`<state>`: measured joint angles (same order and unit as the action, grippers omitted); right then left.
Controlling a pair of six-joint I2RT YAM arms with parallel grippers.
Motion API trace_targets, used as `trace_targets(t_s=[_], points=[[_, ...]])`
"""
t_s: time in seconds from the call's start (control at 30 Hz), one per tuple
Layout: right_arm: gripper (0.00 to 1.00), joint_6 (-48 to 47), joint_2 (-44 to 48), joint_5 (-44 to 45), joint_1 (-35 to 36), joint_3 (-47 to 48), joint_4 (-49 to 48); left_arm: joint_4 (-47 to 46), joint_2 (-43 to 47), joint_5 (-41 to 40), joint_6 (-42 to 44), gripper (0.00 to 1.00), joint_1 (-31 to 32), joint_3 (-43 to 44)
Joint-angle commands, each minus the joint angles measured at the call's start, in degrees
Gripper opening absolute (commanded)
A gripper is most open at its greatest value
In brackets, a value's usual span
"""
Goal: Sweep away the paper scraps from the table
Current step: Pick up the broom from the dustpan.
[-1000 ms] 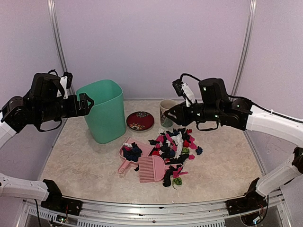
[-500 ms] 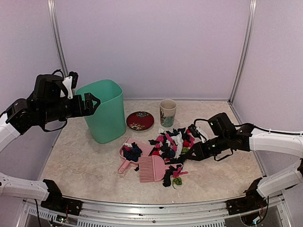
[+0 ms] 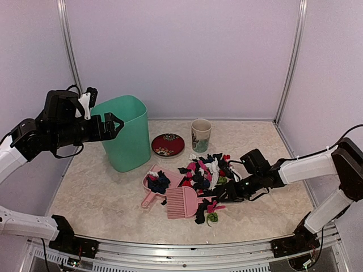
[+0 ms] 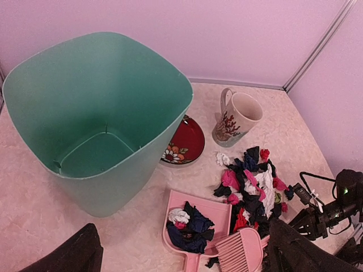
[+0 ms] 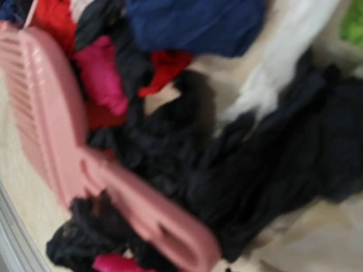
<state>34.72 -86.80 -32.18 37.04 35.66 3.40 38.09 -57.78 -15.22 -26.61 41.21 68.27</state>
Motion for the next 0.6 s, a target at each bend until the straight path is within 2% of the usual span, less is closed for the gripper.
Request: trace_targets(t_s=[0.0, 0.33, 0.57], points=[[0.33, 1.1, -2.5, -1.3, -1.1, -0.4, -6.5, -0.6, 0.0, 0.1, 0.0, 0.99, -0.2, -0.2], [0.32, 2.4, -7.6, -5.8, -1.2, -1.0, -12.6, -0.6, -0.9, -0.3, 0.1, 0.99, -0.2, -0.1], [0.09, 2.0, -5.2, -5.9, -1.3, -1.3, -11.6, -0.7, -1.5, 0.0, 0.1, 0.99, -0.2, 0.1]])
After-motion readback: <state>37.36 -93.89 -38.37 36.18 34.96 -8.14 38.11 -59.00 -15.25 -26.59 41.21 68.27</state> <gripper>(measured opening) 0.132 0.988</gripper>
